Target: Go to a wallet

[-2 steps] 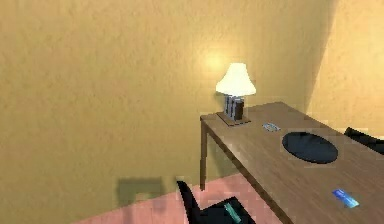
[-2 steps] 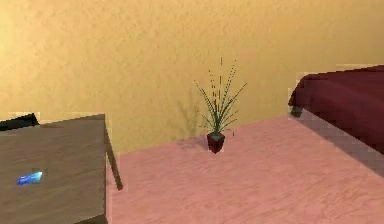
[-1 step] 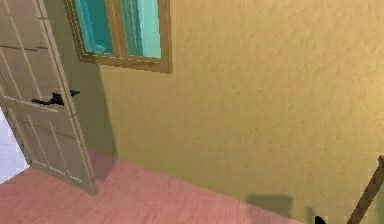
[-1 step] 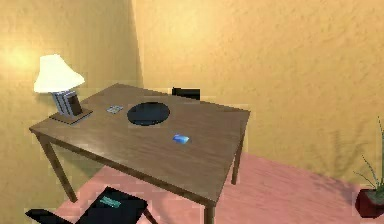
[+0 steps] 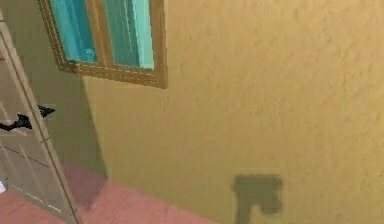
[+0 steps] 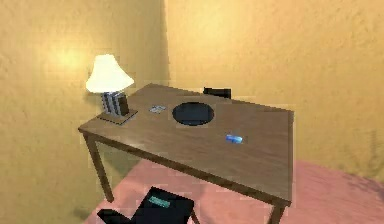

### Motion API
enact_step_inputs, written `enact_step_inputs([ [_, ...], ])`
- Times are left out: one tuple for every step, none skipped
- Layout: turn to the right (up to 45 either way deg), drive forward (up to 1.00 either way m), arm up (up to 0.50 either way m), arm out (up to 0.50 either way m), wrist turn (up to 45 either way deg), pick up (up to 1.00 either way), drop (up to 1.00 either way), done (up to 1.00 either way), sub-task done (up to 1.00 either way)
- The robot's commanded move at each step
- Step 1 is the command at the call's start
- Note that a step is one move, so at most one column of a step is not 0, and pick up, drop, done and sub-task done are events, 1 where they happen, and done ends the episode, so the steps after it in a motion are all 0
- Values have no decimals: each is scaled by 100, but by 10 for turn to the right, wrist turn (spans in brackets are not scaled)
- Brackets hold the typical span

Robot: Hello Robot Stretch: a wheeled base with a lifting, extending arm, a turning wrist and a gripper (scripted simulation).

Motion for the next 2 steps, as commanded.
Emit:
enact_step_inputs([
  [-450, 0, 0, 0, 0, 0, 0, 0, 0],
  [-150, 0, 0, 0, 0, 0, 0, 0, 0],
])
